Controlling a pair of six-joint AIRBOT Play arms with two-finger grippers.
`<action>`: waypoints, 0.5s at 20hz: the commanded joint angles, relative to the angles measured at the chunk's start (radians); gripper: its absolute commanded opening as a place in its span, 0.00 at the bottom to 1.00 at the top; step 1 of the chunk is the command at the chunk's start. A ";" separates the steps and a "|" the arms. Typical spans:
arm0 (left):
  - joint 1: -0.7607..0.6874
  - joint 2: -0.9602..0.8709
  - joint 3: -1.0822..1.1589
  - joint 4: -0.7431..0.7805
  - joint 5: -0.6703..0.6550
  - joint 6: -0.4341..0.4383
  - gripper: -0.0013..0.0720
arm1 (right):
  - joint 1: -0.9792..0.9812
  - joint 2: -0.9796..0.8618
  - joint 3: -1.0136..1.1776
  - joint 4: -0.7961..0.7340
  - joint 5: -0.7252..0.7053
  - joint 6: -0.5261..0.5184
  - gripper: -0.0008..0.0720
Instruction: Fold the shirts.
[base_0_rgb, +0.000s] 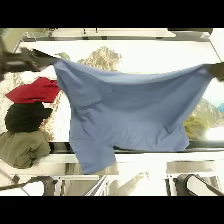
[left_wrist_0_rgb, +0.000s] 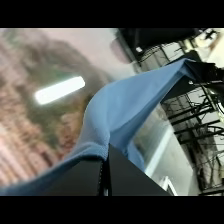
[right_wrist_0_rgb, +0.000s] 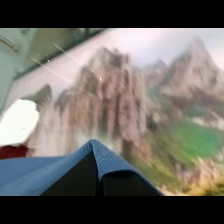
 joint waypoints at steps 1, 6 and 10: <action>-0.024 -0.265 0.085 0.098 0.099 0.000 0.03 | 0.038 -0.259 -0.048 0.135 -0.097 -0.174 0.03; -0.034 -0.541 0.315 0.098 0.111 -0.041 0.03 | 0.038 -0.635 0.071 0.410 0.000 -0.335 0.03; -0.034 -0.639 0.457 0.099 0.109 -0.084 0.03 | 0.037 -0.802 0.253 0.407 0.082 -0.285 0.03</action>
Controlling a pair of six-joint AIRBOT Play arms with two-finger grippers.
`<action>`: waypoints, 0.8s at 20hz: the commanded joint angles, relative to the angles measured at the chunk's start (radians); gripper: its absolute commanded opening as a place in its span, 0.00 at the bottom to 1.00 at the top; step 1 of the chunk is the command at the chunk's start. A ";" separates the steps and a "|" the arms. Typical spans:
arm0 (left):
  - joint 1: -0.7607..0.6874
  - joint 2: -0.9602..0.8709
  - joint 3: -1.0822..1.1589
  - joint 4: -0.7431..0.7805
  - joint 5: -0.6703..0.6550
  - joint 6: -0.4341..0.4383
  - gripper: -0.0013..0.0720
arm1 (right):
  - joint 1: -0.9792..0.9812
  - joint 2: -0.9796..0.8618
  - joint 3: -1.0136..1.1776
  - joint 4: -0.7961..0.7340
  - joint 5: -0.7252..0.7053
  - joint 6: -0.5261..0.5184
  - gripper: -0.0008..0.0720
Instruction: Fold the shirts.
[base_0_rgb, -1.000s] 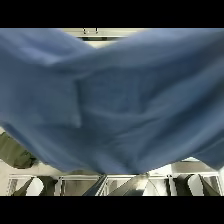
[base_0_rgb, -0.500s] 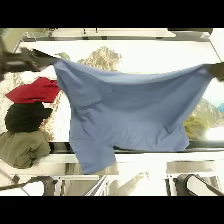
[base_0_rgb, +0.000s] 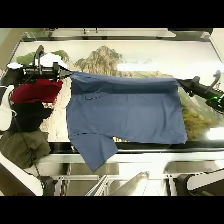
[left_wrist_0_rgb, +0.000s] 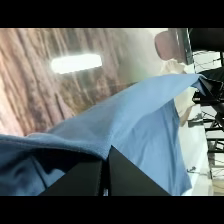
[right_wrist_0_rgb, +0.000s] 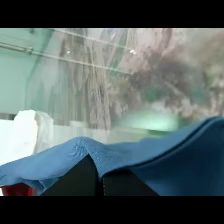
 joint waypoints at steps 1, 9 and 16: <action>-0.002 -0.093 0.118 0.008 0.008 -0.033 0.03 | 0.000 -0.142 0.137 0.024 0.064 0.013 0.03; -0.022 -0.092 0.116 0.298 -0.135 -0.116 0.02 | -0.007 -0.144 0.252 -0.377 0.157 0.136 0.03; -0.063 -0.092 0.117 0.459 -0.132 -0.172 0.02 | -0.006 -0.144 0.252 -0.498 0.123 0.172 0.03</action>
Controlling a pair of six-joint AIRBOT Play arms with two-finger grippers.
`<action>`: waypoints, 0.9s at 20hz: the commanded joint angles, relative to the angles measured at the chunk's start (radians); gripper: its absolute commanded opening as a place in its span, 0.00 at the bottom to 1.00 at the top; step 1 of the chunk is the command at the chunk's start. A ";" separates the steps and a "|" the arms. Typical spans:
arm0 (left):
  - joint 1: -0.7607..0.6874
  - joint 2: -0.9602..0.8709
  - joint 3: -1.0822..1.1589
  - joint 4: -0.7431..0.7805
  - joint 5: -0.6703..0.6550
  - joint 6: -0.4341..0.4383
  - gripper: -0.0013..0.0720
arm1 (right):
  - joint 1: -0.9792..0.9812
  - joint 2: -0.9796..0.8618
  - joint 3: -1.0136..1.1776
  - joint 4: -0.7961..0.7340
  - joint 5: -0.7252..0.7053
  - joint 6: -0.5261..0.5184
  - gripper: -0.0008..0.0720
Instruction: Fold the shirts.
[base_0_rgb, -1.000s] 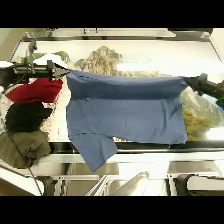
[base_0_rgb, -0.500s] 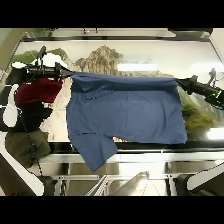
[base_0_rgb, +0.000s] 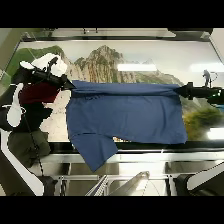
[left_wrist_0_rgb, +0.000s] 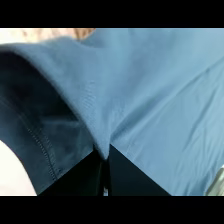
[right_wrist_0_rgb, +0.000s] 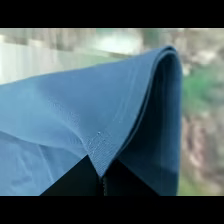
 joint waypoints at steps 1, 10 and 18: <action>-0.010 -0.001 0.001 0.083 0.020 -0.035 0.02 | 0.000 -0.001 0.003 -0.048 -0.032 0.016 0.03; -0.010 0.026 0.001 0.082 -0.006 -0.039 0.40 | 0.000 0.008 0.007 -0.049 -0.019 0.017 0.46; 0.098 0.232 0.001 0.170 -0.163 -0.116 0.40 | -0.124 0.166 0.007 -0.217 0.150 0.166 0.29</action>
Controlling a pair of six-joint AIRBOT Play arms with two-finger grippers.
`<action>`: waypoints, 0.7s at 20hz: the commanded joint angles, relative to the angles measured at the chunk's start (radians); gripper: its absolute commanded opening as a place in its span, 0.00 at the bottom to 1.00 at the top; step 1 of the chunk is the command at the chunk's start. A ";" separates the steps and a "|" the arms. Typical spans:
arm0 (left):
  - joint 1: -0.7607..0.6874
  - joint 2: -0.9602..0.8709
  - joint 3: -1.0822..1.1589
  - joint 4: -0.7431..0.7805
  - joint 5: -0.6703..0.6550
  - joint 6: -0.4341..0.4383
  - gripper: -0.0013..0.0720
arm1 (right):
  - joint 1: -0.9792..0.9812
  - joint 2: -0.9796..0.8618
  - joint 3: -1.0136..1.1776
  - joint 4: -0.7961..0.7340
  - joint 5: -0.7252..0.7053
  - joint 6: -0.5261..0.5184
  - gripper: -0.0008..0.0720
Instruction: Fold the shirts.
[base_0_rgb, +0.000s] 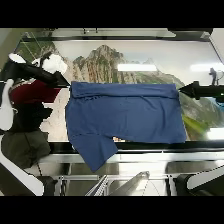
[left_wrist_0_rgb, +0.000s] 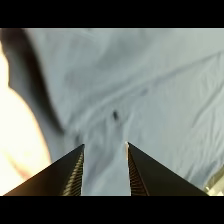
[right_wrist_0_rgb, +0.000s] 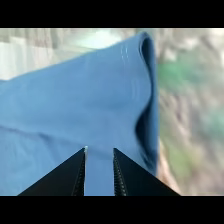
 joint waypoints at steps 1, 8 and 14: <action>0.063 0.117 0.001 0.084 -0.105 -0.069 0.40 | -0.089 0.101 0.001 -0.172 0.139 0.105 0.29; 0.094 0.515 -0.392 0.109 -0.075 -0.066 0.40 | -0.167 0.367 -0.251 -0.479 0.258 0.135 0.29; 0.014 0.813 -1.001 0.109 0.182 -0.059 0.40 | -0.163 0.448 -0.631 -0.517 0.089 0.111 0.70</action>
